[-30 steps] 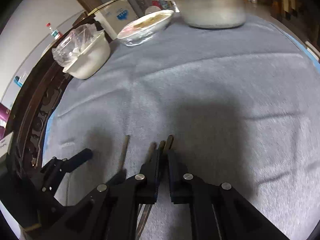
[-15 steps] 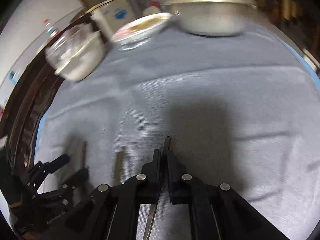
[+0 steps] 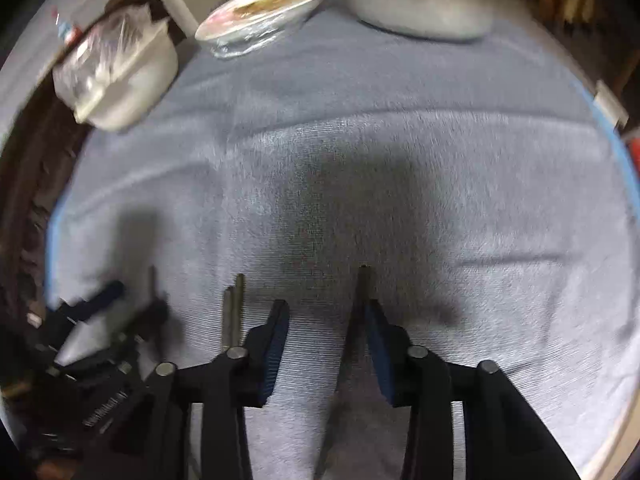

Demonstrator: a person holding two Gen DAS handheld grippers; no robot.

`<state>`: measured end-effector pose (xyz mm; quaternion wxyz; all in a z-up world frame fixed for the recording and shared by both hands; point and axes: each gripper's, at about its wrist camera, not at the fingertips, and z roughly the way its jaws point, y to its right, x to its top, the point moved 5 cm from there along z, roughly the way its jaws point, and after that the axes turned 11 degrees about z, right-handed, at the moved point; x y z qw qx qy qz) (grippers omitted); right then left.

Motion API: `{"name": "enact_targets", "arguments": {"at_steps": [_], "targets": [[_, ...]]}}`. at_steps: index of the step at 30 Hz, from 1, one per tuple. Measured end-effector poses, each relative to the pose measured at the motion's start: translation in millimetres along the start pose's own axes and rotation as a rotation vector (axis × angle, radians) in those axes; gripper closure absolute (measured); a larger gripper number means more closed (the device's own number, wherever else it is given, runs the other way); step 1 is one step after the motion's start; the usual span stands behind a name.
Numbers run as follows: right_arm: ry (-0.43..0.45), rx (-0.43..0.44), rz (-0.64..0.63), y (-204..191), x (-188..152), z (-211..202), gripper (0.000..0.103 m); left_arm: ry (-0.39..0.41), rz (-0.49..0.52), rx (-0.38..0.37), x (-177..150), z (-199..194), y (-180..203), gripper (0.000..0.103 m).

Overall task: Organize utensils
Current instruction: 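Lift the chopsticks with both tools and move toward the grey cup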

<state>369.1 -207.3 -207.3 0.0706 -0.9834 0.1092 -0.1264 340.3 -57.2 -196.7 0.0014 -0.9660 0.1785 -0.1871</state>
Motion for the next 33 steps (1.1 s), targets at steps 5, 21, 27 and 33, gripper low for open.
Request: {"name": "enact_targets", "arguments": {"at_steps": [5,21,27,33], "targets": [[0.075,-0.075,-0.084,-4.3,-5.5,-0.5,0.094,0.036,0.002,-0.012,3.9,-2.1,0.6,0.09],[0.399,0.279,0.063,38.5,-46.1,-123.0,0.097,0.401,-0.151,-0.051,-48.5,-134.5,-29.9,0.099],[0.58,0.314,0.068,43.6,-82.1,-186.6,0.097,0.584,-0.182,0.03,-80.4,-204.2,-33.7,0.099],[0.753,0.293,0.082,51.8,-132.4,-238.3,0.097,0.687,-0.222,0.079,-130.1,-249.1,-30.6,0.099]]}}
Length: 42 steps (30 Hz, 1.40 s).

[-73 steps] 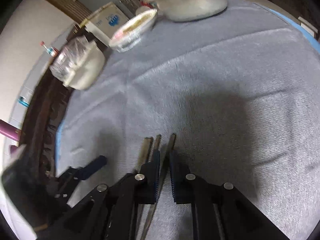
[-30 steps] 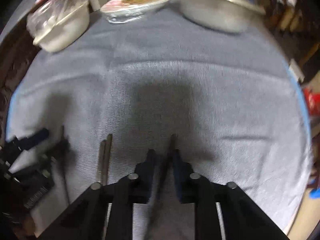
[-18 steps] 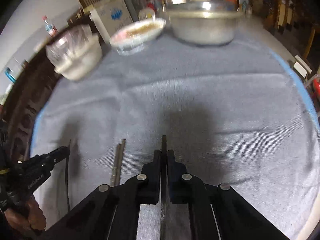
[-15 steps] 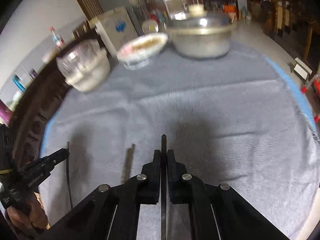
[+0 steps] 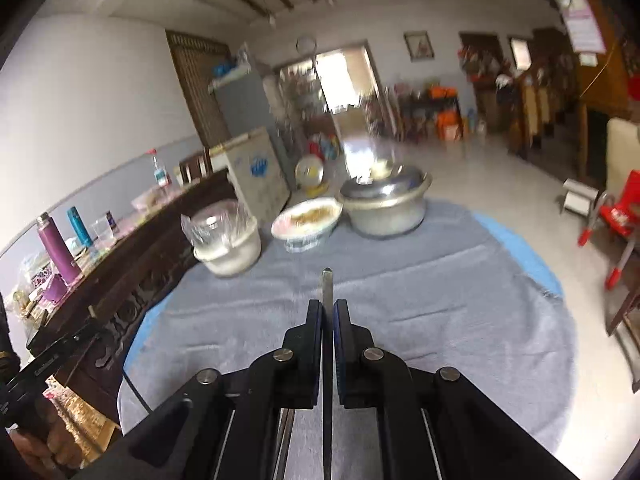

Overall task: Organize utensils
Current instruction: 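Lift the chopsticks with both tools and move toward the grey cup, then lower the left tool's chopstick into the grey cup and open the left tool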

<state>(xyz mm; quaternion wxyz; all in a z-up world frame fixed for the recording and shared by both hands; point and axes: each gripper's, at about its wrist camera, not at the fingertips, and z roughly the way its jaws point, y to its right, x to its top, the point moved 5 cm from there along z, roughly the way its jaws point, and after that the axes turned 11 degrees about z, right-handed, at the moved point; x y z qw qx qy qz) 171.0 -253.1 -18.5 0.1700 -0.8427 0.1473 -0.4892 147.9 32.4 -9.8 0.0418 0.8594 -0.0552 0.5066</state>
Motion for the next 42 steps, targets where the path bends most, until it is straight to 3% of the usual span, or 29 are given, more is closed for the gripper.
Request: {"name": "enact_targets", "arguments": {"at_steps": [7,15,26,31,34,38,40,42], "targets": [[0.121,0.023,-0.006,-10.1,-0.8,-60.4,0.097,0.085,0.004,0.01,-0.8,-56.1,0.5,0.099],[0.215,0.094,-0.019,-29.7,-0.7,-112.1,0.097,0.117,0.004,-0.032,0.7,-87.2,7.1,0.099],[0.27,0.173,-0.021,-46.1,5.3,-145.9,0.097,0.134,0.0,-0.087,6.3,-115.2,14.1,0.1],[0.271,0.18,-0.033,-52.9,3.4,-146.3,0.097,0.149,0.029,-0.076,9.5,-119.7,18.1,0.099],[0.258,0.167,-0.027,-49.0,2.9,-139.6,0.097,0.106,0.004,-0.038,6.0,-107.5,2.6,0.099],[0.253,0.153,-0.003,-37.7,4.4,-134.4,0.097,-0.048,-0.11,-0.003,-10.1,-64.0,-46.0,0.095],[0.252,0.147,0.003,-34.4,5.0,-132.6,0.097,-0.141,-0.153,0.031,-22.4,-35.8,-69.2,0.081],[0.249,0.139,0.007,-30.4,4.9,-129.1,0.097,-0.258,-0.211,0.056,-39.4,-1.1,-91.8,0.074]]}}
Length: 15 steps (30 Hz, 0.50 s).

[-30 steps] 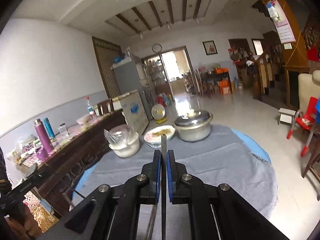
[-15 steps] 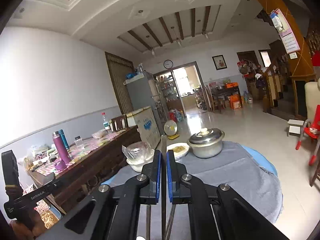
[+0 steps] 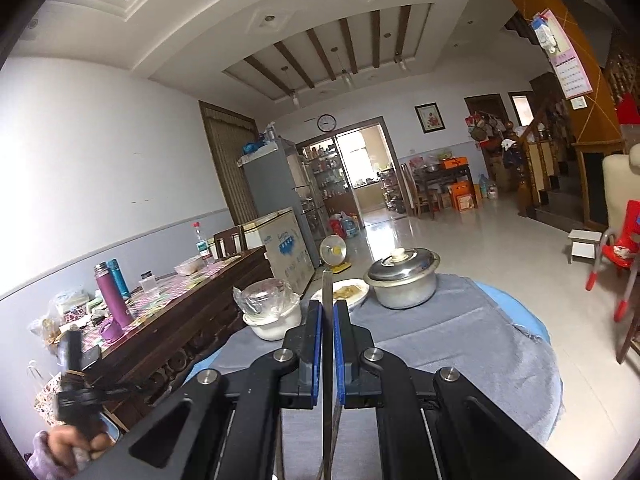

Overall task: Organize utensils
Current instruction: 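Lower the left tool's chopstick into the grey cup and open the left tool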

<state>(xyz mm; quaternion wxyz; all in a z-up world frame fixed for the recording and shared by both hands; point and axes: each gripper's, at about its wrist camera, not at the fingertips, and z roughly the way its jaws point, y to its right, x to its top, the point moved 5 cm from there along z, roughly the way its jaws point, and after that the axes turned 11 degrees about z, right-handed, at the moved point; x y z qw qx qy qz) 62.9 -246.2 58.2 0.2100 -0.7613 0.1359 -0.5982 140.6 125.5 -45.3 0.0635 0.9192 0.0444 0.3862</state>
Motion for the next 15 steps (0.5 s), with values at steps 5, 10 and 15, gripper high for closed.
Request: {"name": "enact_targets", "arguments": {"at_steps": [5,10,15], "targets": [[-0.023,-0.019,0.015,11.1,-4.6,12.8,0.097,-0.193,-0.118,-0.007,-4.5,72.6,-21.6,0.067],[-0.041,-0.038,0.04,26.9,-7.5,23.8,0.097,-0.337,-0.167,0.036,-0.9,132.7,-28.1,0.06],[-0.052,-0.055,0.066,44.0,-8.3,32.1,0.097,-0.456,-0.155,0.103,1.2,176.5,-26.2,0.06]]}}
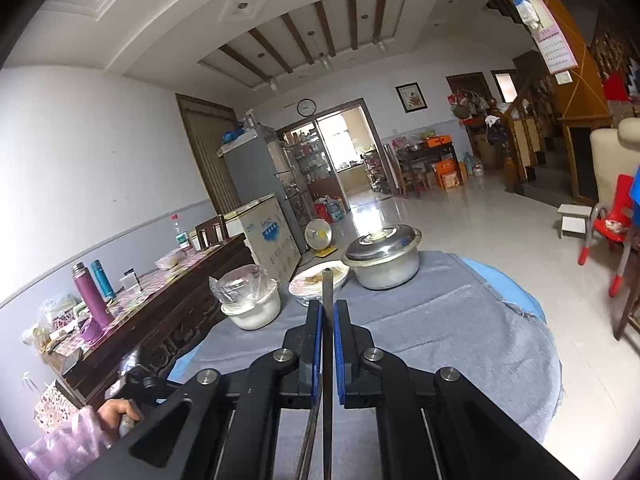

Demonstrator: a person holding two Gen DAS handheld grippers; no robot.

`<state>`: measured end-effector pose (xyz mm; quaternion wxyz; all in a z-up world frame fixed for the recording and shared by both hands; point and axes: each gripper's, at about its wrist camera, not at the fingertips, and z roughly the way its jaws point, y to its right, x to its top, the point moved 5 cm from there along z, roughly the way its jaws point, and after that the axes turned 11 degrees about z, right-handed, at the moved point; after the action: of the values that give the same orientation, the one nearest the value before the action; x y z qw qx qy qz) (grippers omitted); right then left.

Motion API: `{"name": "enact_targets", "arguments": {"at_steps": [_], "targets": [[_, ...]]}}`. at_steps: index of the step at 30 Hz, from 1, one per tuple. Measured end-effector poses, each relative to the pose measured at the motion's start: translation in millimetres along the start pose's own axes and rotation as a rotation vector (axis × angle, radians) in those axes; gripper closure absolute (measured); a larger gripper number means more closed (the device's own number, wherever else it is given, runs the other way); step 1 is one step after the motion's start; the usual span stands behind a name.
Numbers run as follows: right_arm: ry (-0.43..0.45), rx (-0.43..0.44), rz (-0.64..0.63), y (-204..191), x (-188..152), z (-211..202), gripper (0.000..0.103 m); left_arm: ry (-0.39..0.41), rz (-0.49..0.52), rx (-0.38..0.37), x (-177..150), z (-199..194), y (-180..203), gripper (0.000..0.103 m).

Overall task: Organize utensils
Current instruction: 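Lower the left tool's chopstick into the grey cup and open the left tool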

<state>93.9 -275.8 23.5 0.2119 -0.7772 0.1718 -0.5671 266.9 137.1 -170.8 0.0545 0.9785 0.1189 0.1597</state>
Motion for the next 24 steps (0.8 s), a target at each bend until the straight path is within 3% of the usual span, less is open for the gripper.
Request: {"name": "enact_targets", "arguments": {"at_steps": [4,5,8,10,13,19,24], "targets": [[-0.016,-0.001,0.022,10.4,-0.9,8.3,0.097,-0.081,-0.009,0.008,4.6,21.7,5.6,0.061],[-0.019,-0.001,0.025,12.2,-1.9,9.8,0.097,-0.068,-0.011,0.026,7.7,21.6,5.7,0.061],[-0.027,0.005,0.035,15.7,-4.0,13.4,0.097,-0.089,-0.003,0.043,14.4,28.9,9.5,0.075],[-0.029,0.006,0.039,18.4,-5.3,15.1,0.097,-0.084,0.016,0.063,18.3,31.2,12.5,0.093],[-0.037,0.01,0.053,21.7,-6.1,16.7,0.097,-0.059,0.07,0.09,21.3,34.7,18.3,0.097],[-0.02,0.009,0.032,17.3,-2.4,7.4,0.097,0.049,0.093,0.04,1.0,16.1,26.2,0.098],[0.002,0.021,0.017,5.8,0.0,-4.3,0.097,0.222,0.162,-0.021,-28.2,-49.0,44.3,0.098]]}}
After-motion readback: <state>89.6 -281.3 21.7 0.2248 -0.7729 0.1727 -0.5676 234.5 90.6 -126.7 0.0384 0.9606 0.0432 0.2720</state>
